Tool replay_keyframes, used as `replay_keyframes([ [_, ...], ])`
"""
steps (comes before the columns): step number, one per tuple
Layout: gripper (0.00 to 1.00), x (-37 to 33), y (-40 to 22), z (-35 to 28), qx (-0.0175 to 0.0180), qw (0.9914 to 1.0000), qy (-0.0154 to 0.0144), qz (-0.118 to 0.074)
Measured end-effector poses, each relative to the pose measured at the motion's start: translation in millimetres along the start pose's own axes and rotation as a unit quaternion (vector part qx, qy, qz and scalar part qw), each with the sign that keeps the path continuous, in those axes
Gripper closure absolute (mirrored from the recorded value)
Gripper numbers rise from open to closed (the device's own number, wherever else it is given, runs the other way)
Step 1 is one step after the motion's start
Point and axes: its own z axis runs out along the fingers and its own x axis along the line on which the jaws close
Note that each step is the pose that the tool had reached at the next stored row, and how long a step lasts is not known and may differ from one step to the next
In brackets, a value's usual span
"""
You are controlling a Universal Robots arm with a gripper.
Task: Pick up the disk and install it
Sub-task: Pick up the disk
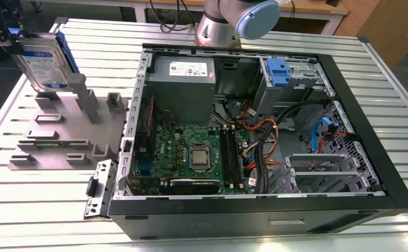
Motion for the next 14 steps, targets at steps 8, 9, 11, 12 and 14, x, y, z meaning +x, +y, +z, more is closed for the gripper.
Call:
replay_keyframes([
  [8, 0.64, 0.0, 0.0, -2.6, 0.0, 1.0, 0.0, 0.0],
  [9, 0.64, -0.1, 0.0, -4.3, 0.0, 1.0, 0.0, 0.0],
  [11, 0.64, -0.1, 0.0, -5.7, 0.0, 1.0, 0.0, 0.0],
  [12, 0.64, -0.1, 0.0, -5.9, 0.0, 1.0, 0.0, 0.0],
  [14, 0.64, -0.1, 0.0, -6.3, 0.0, 1.0, 0.0, 0.0],
])
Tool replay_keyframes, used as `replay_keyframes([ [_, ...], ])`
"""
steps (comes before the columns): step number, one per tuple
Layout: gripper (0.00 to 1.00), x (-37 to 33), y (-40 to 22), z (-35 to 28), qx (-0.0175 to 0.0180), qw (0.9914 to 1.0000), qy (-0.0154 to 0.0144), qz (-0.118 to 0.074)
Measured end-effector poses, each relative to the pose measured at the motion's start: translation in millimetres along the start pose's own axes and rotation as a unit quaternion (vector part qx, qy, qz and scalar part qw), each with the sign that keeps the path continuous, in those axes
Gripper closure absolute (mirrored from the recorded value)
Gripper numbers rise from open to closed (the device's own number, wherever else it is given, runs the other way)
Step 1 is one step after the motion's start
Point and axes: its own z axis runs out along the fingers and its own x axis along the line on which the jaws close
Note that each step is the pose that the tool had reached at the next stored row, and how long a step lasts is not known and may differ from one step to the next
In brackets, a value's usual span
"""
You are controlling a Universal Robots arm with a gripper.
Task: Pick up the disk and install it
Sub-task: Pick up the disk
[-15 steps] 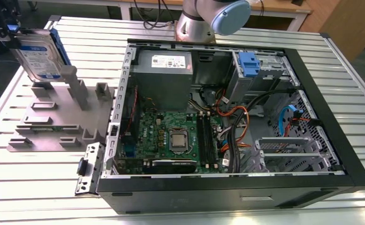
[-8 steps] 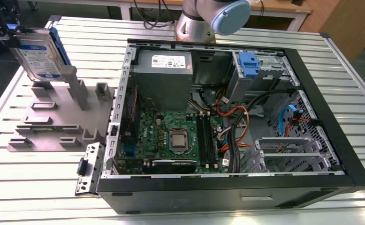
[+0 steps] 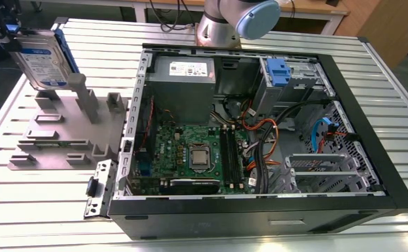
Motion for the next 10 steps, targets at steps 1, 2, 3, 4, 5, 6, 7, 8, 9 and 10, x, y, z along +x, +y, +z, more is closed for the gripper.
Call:
replay_keyframes([
  [1, 0.64, 0.0, 0.0, -0.2, 0.0, 1.0, 0.0, 0.0],
  [2, 0.64, 0.0, 0.0, -0.6, 0.0, 1.0, 0.0, 0.0],
  [3, 0.64, 0.0, 0.0, -0.8, 0.0, 1.0, 0.0, 0.0],
  [4, 0.64, 0.0, 0.0, -1.1, 0.0, 1.0, 0.0, 0.0],
  [5, 0.64, 0.0, 0.0, -1.3, 0.0, 1.0, 0.0, 0.0],
  [6, 0.64, 0.0, 0.0, -1.5, 0.0, 1.0, 0.0, 0.0],
  [7, 0.64, 0.0, 0.0, -1.8, 0.0, 1.0, 0.0, 0.0],
  [8, 0.64, 0.0, 0.0, -1.9, 0.0001, 1.0, 0.0, 0.0],
  [9, 0.64, 0.0, 0.0, -2.1, 0.0, 1.0, 0.0, 0.0],
  [10, 0.64, 0.0, 0.0, -2.4, 0.0, 1.0, 0.0, 0.0],
])
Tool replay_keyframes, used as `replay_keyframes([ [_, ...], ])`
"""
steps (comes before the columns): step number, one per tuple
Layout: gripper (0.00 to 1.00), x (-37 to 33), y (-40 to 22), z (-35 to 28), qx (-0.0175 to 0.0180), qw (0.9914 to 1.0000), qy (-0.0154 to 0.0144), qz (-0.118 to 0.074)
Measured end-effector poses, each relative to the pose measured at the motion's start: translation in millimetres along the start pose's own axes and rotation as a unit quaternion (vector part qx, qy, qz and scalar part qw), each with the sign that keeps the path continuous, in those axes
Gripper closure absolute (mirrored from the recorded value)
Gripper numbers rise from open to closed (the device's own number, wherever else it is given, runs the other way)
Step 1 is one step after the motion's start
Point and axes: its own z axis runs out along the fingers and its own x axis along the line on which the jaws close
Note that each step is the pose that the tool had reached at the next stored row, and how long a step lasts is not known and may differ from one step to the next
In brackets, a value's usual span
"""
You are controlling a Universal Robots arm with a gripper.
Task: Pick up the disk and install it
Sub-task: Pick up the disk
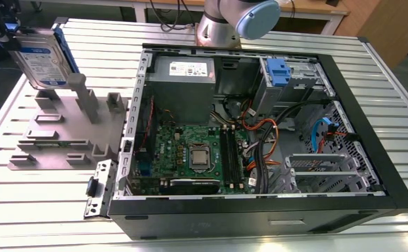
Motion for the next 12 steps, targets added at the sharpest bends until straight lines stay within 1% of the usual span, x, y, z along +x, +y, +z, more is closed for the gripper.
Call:
replay_keyframes([
  [3, 0.64, 0.0, 0.0, -0.9, -0.0001, 1.0, 0.0002, 0.0],
  [12, 0.64, -0.1, 0.0, -6.1, 0.0001, 1.0, 0.0021, 0.001],
])
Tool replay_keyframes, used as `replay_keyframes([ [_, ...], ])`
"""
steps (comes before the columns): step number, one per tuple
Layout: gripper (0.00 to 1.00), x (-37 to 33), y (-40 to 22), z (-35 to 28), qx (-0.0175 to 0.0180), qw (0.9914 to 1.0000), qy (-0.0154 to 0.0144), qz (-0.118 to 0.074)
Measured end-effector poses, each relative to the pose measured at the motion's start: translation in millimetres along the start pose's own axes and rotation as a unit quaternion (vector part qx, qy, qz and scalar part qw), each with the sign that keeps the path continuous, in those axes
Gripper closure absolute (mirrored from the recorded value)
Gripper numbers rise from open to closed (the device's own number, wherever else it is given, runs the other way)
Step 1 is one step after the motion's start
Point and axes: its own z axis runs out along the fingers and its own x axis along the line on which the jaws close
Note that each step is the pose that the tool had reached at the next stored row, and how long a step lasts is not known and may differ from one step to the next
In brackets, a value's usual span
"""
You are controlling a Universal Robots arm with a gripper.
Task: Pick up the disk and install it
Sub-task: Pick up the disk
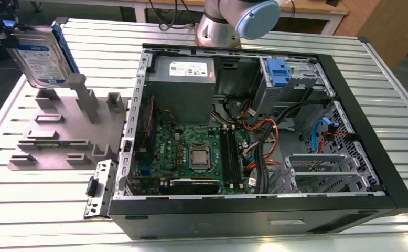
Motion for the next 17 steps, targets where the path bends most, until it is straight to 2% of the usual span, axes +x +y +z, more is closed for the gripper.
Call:
replay_keyframes([
  [17, 0.64, -0.1, 0.0, -4.0, 0.0, 1.0, 0.0002, 0.0],
])
